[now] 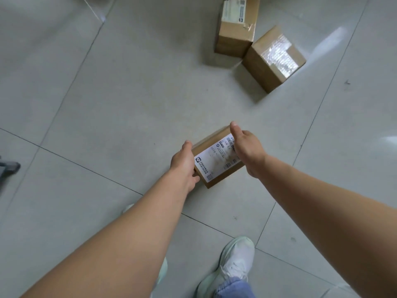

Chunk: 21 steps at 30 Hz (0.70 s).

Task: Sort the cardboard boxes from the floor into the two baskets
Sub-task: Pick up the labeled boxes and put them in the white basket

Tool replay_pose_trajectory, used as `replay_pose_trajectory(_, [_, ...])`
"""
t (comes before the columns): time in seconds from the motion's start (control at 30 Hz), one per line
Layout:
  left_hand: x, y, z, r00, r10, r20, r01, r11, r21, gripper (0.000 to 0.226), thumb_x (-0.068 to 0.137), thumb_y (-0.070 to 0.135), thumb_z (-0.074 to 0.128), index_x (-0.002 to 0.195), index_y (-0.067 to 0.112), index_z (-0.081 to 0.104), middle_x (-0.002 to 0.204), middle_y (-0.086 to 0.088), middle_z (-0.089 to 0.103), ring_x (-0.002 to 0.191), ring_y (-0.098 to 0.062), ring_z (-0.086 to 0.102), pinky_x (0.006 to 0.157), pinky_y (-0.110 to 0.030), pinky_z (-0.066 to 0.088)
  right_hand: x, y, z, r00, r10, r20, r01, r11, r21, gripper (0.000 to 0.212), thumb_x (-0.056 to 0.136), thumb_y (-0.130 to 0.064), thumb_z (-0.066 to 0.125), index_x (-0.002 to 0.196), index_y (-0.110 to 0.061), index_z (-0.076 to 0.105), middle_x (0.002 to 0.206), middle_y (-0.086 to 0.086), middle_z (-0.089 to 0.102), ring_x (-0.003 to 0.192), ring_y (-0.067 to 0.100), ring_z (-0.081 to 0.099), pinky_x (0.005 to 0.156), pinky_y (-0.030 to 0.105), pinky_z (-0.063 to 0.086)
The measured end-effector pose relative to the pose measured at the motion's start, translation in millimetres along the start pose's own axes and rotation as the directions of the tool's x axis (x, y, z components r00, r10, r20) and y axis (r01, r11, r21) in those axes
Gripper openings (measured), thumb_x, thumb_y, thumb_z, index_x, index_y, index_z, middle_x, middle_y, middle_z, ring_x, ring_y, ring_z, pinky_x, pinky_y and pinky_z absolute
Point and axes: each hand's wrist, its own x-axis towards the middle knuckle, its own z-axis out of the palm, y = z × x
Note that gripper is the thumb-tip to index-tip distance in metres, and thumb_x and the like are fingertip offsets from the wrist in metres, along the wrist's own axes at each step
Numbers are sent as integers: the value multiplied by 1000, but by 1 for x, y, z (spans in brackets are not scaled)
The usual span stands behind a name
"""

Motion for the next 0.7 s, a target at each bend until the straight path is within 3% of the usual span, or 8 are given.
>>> replay_pose_trajectory(0.1, [-54, 30, -12, 997, 67, -46, -67, 998, -18, 31, 98, 42, 41, 83, 18, 50, 79, -6, 60, 68, -19, 55, 71, -33, 43, -45, -42, -10, 1000, -29, 3, 29, 999, 39, 67, 90, -62, 37, 112, -3, 58, 108, 12, 66, 94, 26, 65, 81, 38, 51])
replay_pose_trajectory(0.2, [-126, 70, -21, 985, 151, -82, -152, 988, -14, 31, 98, 42, 42, 100, 14, 55, 79, -5, 62, 73, -19, 57, 82, -40, 45, -102, -97, -28, 996, -86, -7, 87, 992, 88, 63, 89, -63, 38, 104, -5, 59, 108, 14, 65, 93, 28, 66, 82, 41, 55])
replay_pose_trajectory(0.27, [-179, 98, -27, 969, 225, -104, -229, 973, -21, 30, 98, 42, 43, 103, 15, 55, 82, -4, 62, 74, -17, 58, 81, -39, 44, -147, -136, -45, 993, -120, -19, 121, 987, 103, 71, 78, -73, 39, 102, -9, 59, 115, 16, 60, 96, 31, 64, 87, 46, 54])
replay_pose_trajectory(0.37, [-272, 135, -35, 944, 308, -118, -317, 947, -62, 26, 99, 36, 44, 82, 17, 49, 78, -1, 56, 69, -14, 54, 68, -33, 43, -215, -191, -75, 987, -154, -38, 157, 982, 106, 100, 55, -86, 31, 123, -17, 57, 129, 8, 51, 103, 29, 59, 87, 43, 53])
replay_pose_trajectory(0.43, [-337, 157, -44, 929, 356, -102, -365, 926, -93, 27, 99, 33, 45, 78, 17, 44, 79, -1, 53, 72, -16, 54, 64, -32, 44, -263, -225, -93, 983, -177, -40, 181, 972, 148, 95, 60, -85, 33, 122, -17, 59, 130, 8, 50, 104, 27, 59, 79, 37, 53])
replay_pose_trajectory(0.57, [-449, 185, -68, 903, 422, -78, -429, 891, -152, 20, 99, 33, 46, 101, 13, 44, 86, -4, 54, 74, -17, 55, 58, -32, 46, -362, -290, -126, 971, -235, -49, 240, 951, 194, 53, 90, -63, 39, 96, -15, 61, 99, 3, 59, 83, 17, 58, 60, 26, 42])
replay_pose_trajectory(0.63, [-497, 195, -80, 885, 460, -78, -466, 869, -165, 21, 98, 36, 48, 104, 16, 51, 93, -5, 58, 72, -17, 55, 57, -29, 45, -402, -318, -135, 964, -254, -72, 264, 938, 226, 54, 90, -62, 40, 94, -12, 58, 84, 0, 54, 72, 15, 50, 61, 27, 39])
replay_pose_trajectory(0.7, [-536, 204, -94, 860, 499, -102, -510, 844, -166, 29, 96, 40, 50, 112, 17, 57, 101, -3, 59, 79, -18, 57, 67, -31, 49, -445, -344, -139, 952, -292, -92, 306, 920, 246, 55, 87, -65, 42, 92, -12, 56, 71, -4, 43, 62, 13, 40, 58, 27, 33])
